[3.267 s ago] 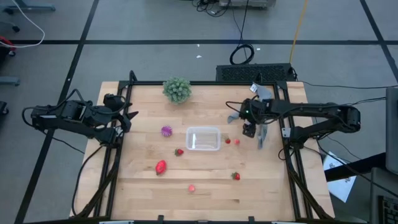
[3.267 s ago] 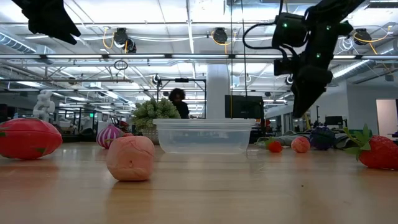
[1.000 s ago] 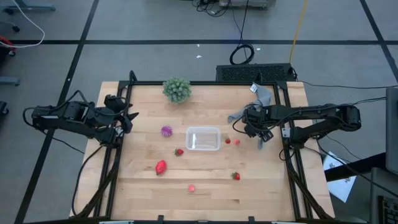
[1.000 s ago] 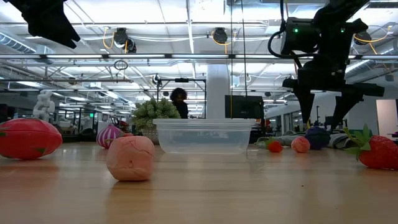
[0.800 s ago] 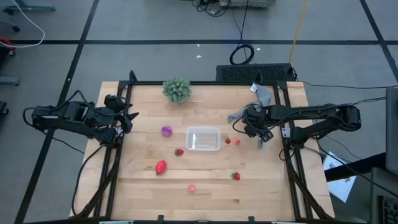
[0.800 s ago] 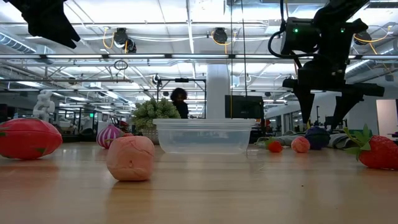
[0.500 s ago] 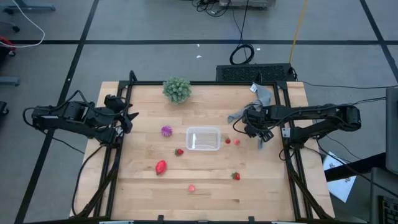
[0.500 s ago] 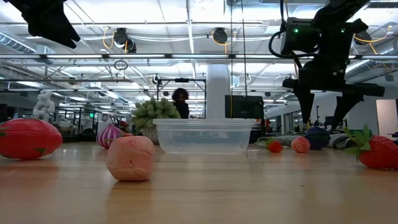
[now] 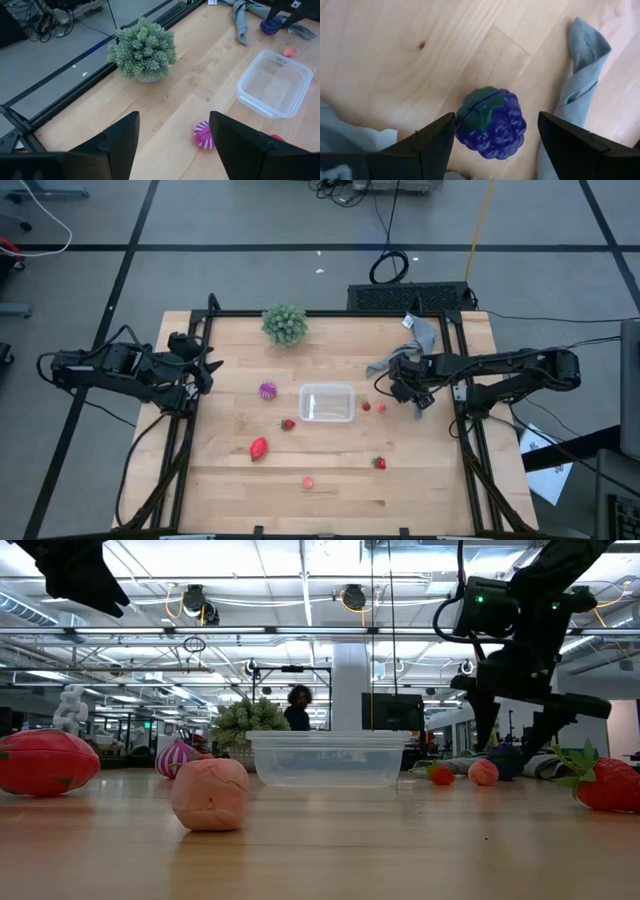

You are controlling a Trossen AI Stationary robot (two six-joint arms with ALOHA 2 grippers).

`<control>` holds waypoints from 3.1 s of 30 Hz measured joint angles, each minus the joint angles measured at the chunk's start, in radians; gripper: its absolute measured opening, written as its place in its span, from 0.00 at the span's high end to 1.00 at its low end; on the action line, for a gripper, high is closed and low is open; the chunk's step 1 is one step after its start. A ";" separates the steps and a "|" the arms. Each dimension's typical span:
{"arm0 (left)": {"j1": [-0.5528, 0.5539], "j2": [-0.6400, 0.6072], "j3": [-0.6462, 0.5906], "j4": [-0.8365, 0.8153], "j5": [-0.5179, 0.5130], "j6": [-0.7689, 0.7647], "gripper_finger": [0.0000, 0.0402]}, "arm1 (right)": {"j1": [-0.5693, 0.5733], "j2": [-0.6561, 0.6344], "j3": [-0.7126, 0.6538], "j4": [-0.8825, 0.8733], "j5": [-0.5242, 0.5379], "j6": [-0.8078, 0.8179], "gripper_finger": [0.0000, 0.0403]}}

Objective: Pick and placing Produce into tupperware
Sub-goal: Put the grapes into the transparent container

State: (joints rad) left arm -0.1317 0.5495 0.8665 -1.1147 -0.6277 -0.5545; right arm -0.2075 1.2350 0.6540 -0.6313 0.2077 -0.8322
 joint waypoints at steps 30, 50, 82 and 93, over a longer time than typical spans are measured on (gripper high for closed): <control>0.000 0.000 0.000 0.004 0.000 0.008 0.39 | 0.000 0.000 -0.014 -0.027 0.000 0.066 0.32; 0.000 0.000 0.000 0.010 0.000 0.008 0.39 | 0.000 0.000 -0.085 0.090 0.006 0.062 0.32; 0.000 0.000 0.000 0.010 0.000 0.008 0.39 | 0.000 0.000 -0.085 0.091 0.055 0.181 0.47; 0.000 0.000 0.000 0.010 0.000 0.008 0.39 | 0.000 0.000 -0.084 0.142 0.058 0.193 0.46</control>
State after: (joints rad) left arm -0.1316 0.5499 0.8665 -1.1049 -0.6273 -0.5465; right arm -0.2076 1.2346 0.5699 -0.4894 0.2661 -0.6395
